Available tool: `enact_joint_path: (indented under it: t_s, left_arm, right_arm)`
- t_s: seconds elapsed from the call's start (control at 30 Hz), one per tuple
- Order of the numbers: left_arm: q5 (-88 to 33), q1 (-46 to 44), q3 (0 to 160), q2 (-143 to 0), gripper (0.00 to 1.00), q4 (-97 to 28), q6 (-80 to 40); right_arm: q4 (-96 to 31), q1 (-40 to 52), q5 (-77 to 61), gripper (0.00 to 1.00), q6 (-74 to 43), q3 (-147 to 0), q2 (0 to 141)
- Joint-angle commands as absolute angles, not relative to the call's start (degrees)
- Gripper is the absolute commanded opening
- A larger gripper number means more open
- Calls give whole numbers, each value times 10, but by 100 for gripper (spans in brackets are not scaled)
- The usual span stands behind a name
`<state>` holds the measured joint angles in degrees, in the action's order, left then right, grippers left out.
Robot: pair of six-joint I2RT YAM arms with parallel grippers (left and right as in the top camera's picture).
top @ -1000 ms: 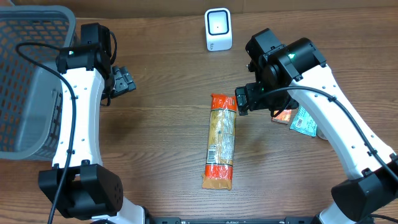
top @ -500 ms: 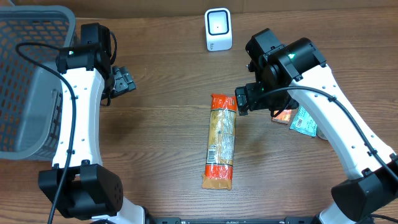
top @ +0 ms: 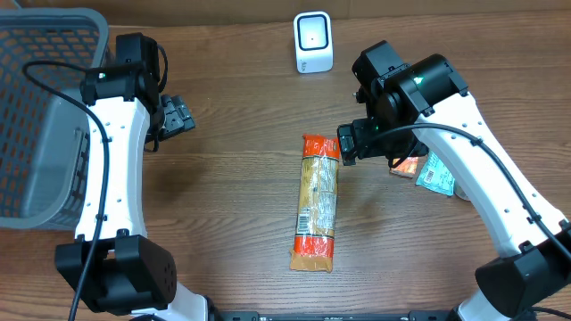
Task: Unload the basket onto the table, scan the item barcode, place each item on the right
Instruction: 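Move the right gripper over the top end of the pasta packet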
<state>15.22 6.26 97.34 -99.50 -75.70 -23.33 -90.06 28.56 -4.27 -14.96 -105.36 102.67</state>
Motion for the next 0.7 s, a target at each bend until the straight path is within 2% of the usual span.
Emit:
enact_joint_path:
  t_s: [0.0,0.67]
  left_arm:
    - [152,64,984,-996,100,-758,-221]
    - [152,64,984,-996,100,-758,-221]
  right_arm:
    - [-900,288,-46,100,-150,-1054,1026]
    - [-894,288,-46,100,-150,-1054,1026]
